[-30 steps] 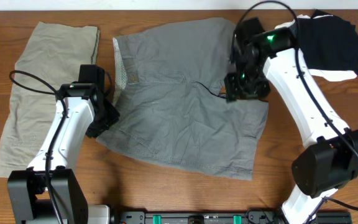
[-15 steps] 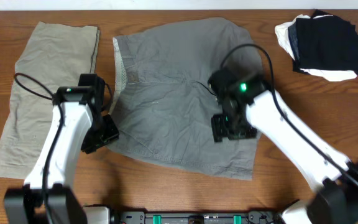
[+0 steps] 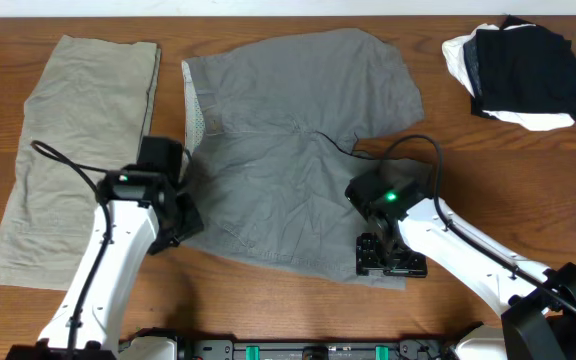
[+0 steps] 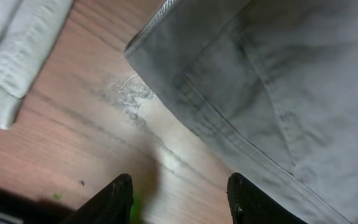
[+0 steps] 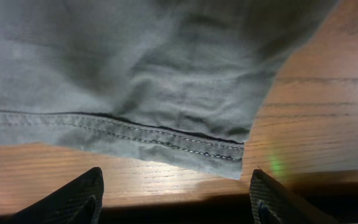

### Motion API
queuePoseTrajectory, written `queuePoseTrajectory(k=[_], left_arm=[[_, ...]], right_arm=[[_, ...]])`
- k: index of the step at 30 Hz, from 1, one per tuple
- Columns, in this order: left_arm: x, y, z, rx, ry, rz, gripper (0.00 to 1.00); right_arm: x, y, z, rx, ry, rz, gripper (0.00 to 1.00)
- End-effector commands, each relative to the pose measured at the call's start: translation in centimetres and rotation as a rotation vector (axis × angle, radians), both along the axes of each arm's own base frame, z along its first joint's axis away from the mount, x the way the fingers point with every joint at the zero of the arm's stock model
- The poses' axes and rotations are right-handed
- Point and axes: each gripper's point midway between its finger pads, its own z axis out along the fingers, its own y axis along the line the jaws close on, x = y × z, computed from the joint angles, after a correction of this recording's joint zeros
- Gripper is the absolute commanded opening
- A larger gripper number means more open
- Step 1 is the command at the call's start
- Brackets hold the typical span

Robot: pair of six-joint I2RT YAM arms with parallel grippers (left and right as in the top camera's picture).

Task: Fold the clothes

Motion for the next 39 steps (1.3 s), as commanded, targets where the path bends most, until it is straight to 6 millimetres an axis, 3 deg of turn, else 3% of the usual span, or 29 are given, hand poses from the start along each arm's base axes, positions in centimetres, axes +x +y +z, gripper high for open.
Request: queuePoseTrajectory(k=[1,10,21,25,32,39], left_arm=[[-0.5,0.2,-1.3,0.012,0.017,-0.029,0.51],[-0.5,0.2,-3.8,0.012,-0.011,-0.076,0.58],[1.7,0.6,-4.9,0.043,-0.086,-0.071,0.68],[1.2,0.6,-6.3,0.045,-0.024,-0.065,0.71],[1.0,0.6,-8.5,0.049,0.044,-0.066,0.72],[2.7,0.5,-8.7,0.045,-0.018,-0.042,0.72]], right_arm=[[-0.3,-0.6,-0.4,-0.045,-0.012,-0.058,0.75],[-2.2,-2.2,-2.2,-0.096,0.025,-0.100,0.76],[-1.8,-1.2,-3.1,-0.040,0.004,-0.106,0.82],[-2.1,-1.3,-3.2,-0.044,0.010,-0.124,0.82],[-1.2,-1.0,-3.5,-0.034,-0.032,-0.154,0.82],[1.0,-0.9,-3.8,-0.039,-0.130,-0.148,0.81]])
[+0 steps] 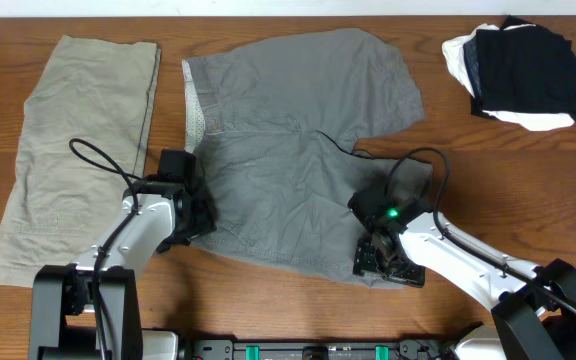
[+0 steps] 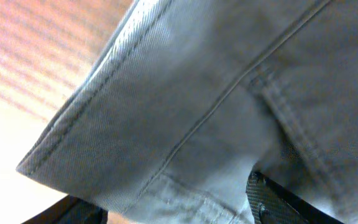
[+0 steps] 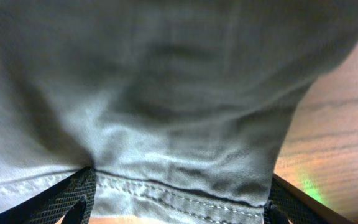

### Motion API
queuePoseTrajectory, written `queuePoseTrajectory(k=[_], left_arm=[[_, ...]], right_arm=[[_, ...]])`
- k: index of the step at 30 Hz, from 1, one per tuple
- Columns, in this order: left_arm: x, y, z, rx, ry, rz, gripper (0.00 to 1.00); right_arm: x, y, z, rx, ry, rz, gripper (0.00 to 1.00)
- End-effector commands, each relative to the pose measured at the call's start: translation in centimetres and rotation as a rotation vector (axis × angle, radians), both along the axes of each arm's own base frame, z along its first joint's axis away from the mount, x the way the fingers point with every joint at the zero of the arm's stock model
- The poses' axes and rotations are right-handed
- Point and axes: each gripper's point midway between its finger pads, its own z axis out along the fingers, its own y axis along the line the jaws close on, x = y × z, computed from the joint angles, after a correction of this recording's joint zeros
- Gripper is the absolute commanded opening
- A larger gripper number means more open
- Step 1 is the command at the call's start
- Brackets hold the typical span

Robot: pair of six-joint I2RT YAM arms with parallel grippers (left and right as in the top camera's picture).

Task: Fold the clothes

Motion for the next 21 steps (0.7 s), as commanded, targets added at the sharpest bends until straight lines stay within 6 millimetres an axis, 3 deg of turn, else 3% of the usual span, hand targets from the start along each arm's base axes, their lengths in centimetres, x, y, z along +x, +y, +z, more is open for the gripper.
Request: queuePoseTrajectory(k=[1,4,6,7,10,12,14,15,21], left_arm=[[0.1,0.2,-0.7,0.016,0.006,0.015,0.71],[0.5,0.2,-0.6,0.014,-0.014,0.018,0.69],[0.7,0.2,-0.6,0.012,-0.021,0.031,0.58],[0.7,0.2,-0.6,0.012,-0.023,0.030,0.43],[0.8,0.2,-0.6,0.011,-0.026,0.035,0.06],[0.8,0.2,-0.6,0.010,-0.027,0.042,0.06],[0.8,0.2,-0.6,0.011,-0.028,0.042,0.06],[0.8,0.2,-0.6,0.010,-0.029,0.042,0.06],[1.2,0.1,1.8,-0.001,-0.101,0.072,0.06]], right_arm=[[0.8,-0.5,-0.1,-0.035,-0.047,-0.009,0.81],[1.1,-0.4,-0.1,-0.029,-0.057,-0.012,0.75],[1.2,-0.5,-0.1,-0.034,-0.062,-0.011,0.63],[1.2,-0.5,-0.1,-0.037,-0.064,-0.011,0.54],[1.3,-0.4,-0.2,-0.031,-0.066,0.008,0.44],[1.5,-0.3,-0.2,-0.023,-0.077,0.019,0.32],[2.0,0.0,-0.2,-0.010,-0.095,0.016,0.06],[2.2,0.2,-0.2,-0.003,-0.100,0.014,0.01],[2.5,-0.7,0.8,0.006,-0.081,-0.044,0.01]])
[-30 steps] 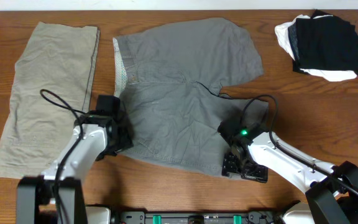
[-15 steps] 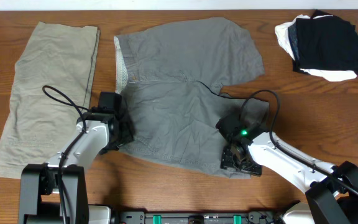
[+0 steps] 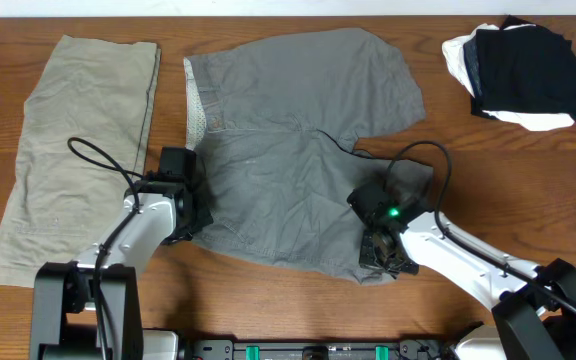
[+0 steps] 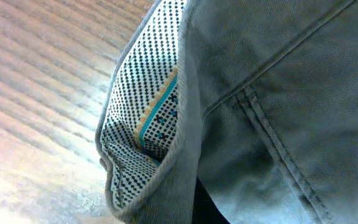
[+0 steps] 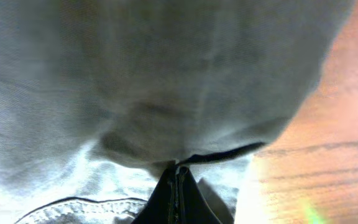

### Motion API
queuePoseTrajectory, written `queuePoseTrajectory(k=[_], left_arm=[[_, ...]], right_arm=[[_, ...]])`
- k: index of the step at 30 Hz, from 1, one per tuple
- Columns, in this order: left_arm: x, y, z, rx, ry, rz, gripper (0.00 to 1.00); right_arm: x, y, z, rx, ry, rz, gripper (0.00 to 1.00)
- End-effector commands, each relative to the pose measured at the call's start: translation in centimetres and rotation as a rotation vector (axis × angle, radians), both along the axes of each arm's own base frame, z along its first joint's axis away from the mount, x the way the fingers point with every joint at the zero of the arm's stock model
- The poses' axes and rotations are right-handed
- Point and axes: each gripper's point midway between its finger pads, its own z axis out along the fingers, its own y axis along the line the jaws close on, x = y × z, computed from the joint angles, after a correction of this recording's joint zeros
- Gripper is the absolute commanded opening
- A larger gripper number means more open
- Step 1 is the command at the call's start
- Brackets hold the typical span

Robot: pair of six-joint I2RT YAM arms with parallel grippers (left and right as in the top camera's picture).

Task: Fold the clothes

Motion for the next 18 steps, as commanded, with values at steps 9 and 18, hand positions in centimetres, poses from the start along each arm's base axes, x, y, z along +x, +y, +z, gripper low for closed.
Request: queuePoseTrajectory(k=[9,18], left_arm=[[-0.9,0.3,8.7,-0.043,-0.266,0.131,0.06],[-4.2,0.5,13.2,-0.081,-0.403,0.181,0.06]], right_arm=[[5.7,-2.7,8.5,0.186,-0.173,-0.044,0.01],[7.1,-7.7,16.3,0.173,-0.292,-0.083,0.01]])
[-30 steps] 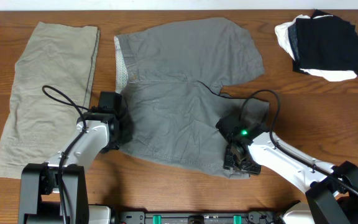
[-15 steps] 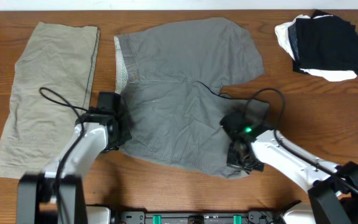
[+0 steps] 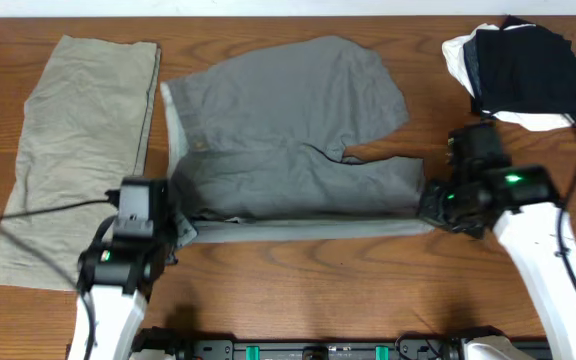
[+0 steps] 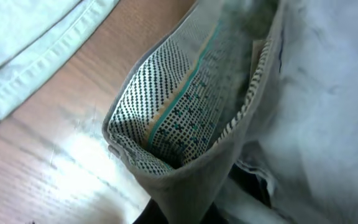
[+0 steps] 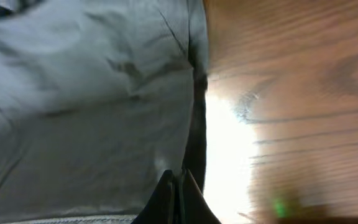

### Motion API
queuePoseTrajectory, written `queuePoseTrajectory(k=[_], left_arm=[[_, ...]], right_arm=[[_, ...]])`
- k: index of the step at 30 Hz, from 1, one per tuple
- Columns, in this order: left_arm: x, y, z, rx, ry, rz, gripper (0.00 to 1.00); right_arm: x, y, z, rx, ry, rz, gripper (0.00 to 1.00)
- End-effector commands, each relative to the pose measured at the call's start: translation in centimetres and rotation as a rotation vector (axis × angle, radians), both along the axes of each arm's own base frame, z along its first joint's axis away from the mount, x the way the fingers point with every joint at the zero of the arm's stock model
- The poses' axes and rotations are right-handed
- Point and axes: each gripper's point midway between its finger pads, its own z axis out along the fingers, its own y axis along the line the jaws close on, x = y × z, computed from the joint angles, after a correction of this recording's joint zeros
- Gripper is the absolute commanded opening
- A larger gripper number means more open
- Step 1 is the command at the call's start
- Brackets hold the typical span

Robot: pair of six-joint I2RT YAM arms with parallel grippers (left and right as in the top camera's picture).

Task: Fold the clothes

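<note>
Grey shorts lie across the table's middle, waistband to the left, legs to the right. Their near edge runs as a straight, taut line between my two grippers, with a paler strip of cloth along it. My left gripper is shut on the near waistband corner; the left wrist view shows the dotted lining pinched at my left gripper. My right gripper is shut on the near leg's hem corner, seen close as grey cloth held in my right gripper.
A folded khaki garment lies flat at the left, close to my left arm. A pile of black and white clothes sits at the far right corner, just beyond my right arm. Bare wooden table shows along the front.
Both grippers stay shut on the shorts. The right gripper has moved right and away from me with the hem corner; the left sits slightly nearer. The near edge, slack before, is now straight.
Both grippers stood open at the shorts' near edge, left by the waistband, right by the leg hem. Then they straddled the cloth, then were shut on it. Now the near edge is drawn taut between them and the shorts have shifted.
</note>
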Motion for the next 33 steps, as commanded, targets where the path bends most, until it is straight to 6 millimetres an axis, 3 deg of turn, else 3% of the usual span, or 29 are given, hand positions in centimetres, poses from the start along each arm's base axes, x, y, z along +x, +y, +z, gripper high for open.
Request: queuePoseTrajectory(k=[1,8,13,16,21,26,30,33], left_arm=[[-0.8,0.7,1.5,0.005,-0.066,0.050,0.06],[-2.5,-0.8,3.6,-0.092,-0.144,0.023,0.06],[-3.2,-1.3,4.9,-0.093,-0.152,-0.011,0.06],[-3.2,-1.6,4.9,-0.094,-0.153,-0.027,0.06],[-3.0,0.0,5.1,-0.008,-0.170,0.020,0.06],[-1.5,2.0,6.2,0.091,-0.237,0.091,0.06],[0.3,2.0,6.9,0.098,-0.288,0.106,0.06],[1.5,1.8,6.7,0.097,-0.289,0.105,0.06]], right_arm=[[0.7,-1.7,2.8,-0.035,-0.080,0.035,0.01],[-0.1,-2.5,7.1,-0.042,-0.179,0.034,0.01],[-1.8,-2.9,9.2,-0.061,-0.250,0.036,0.01],[-1.7,-2.9,10.3,-0.062,-0.318,0.042,0.02],[2.0,-1.8,12.6,-0.033,-0.499,0.109,0.06],[8.2,-1.5,13.5,-0.045,-0.630,0.129,0.07],[12.4,-0.8,11.9,-0.020,-0.644,0.145,0.06],[13.5,0.5,9.4,0.047,-0.575,0.179,0.04]])
